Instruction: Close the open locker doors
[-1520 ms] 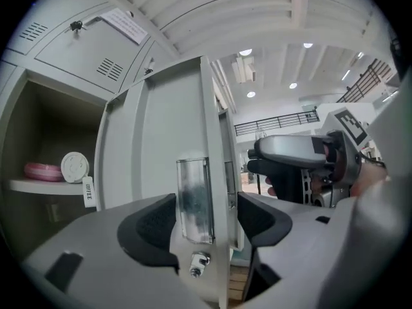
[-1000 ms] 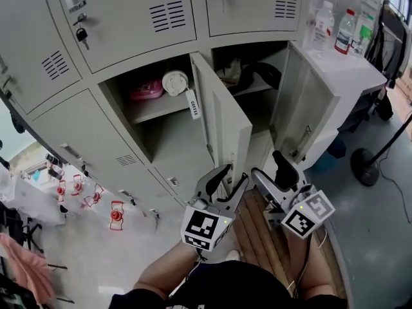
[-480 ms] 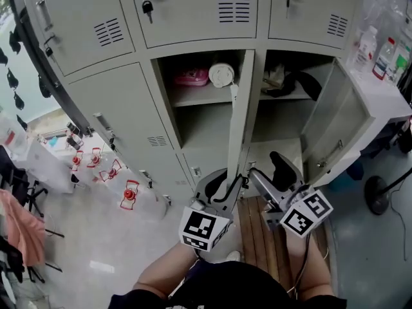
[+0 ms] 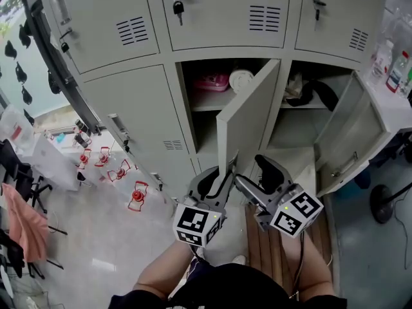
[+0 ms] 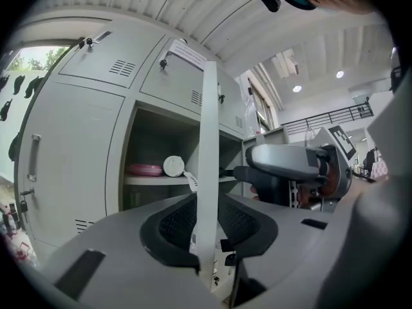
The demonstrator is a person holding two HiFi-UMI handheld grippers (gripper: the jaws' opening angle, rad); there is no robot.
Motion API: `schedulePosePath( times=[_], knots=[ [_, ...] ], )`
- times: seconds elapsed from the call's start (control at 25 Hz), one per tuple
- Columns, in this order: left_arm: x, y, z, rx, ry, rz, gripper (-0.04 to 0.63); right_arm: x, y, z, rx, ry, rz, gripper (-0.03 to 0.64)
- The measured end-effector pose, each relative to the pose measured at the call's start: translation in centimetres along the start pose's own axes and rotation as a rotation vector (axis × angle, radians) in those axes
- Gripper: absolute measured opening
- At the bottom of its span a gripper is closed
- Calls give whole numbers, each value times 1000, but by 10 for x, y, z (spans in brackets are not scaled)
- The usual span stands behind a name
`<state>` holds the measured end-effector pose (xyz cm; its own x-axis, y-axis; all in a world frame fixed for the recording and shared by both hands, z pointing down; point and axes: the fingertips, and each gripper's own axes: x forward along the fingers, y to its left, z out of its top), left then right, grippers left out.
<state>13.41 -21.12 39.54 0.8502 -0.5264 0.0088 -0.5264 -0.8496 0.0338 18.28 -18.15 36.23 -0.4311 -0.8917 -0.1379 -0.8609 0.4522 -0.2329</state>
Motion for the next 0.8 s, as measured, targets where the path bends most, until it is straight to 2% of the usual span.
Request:
schedulePosePath(
  times=[0.8],
  knots=[
    [17,94,2,-1,27,-65,133,111,2,-18,40,-10,-37,319]
  ],
)
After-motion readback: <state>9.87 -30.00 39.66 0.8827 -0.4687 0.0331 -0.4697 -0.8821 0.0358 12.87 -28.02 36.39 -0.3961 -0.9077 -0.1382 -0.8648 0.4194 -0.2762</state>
